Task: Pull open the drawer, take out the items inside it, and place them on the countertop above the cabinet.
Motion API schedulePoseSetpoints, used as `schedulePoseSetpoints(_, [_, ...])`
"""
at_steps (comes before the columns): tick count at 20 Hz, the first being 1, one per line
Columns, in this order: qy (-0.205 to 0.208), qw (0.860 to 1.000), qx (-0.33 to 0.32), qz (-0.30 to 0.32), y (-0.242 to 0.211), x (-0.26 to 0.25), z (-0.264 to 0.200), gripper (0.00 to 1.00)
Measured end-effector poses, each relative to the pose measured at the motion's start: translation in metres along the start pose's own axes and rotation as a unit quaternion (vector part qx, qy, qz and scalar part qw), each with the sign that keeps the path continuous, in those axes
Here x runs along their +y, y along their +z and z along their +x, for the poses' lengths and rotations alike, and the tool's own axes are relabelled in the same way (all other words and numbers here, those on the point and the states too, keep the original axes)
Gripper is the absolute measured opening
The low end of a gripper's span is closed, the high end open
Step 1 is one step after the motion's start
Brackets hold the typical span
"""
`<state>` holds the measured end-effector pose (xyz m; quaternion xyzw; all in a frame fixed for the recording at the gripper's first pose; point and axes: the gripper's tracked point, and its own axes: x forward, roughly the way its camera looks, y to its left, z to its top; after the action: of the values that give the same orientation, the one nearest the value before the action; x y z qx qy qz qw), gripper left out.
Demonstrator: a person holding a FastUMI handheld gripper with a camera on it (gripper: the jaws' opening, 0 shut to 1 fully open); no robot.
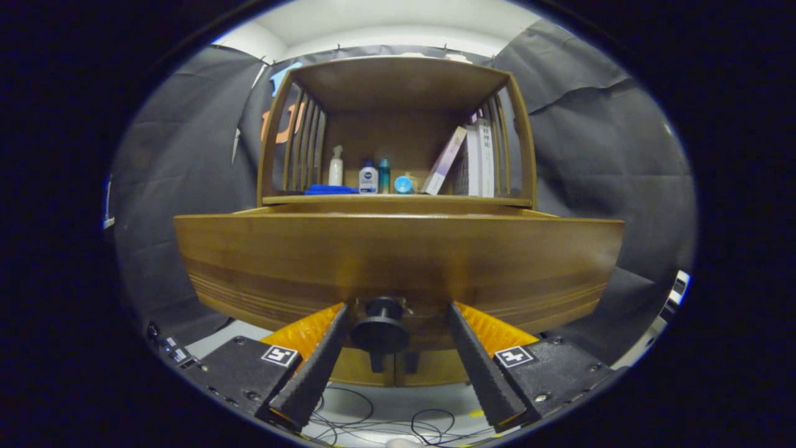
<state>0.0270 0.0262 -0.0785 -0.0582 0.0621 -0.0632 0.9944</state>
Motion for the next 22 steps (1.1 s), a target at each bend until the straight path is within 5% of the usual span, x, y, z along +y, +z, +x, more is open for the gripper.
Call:
schedulePoseSetpoints(7, [0.027, 0.998, 0.019, 0.050, 0.005, -0.005, 0.017, 0.99])
schedulePoseSetpoints(22, [0.008, 0.999, 0.018, 0.025, 0.041, 0.012, 0.146, 0.99])
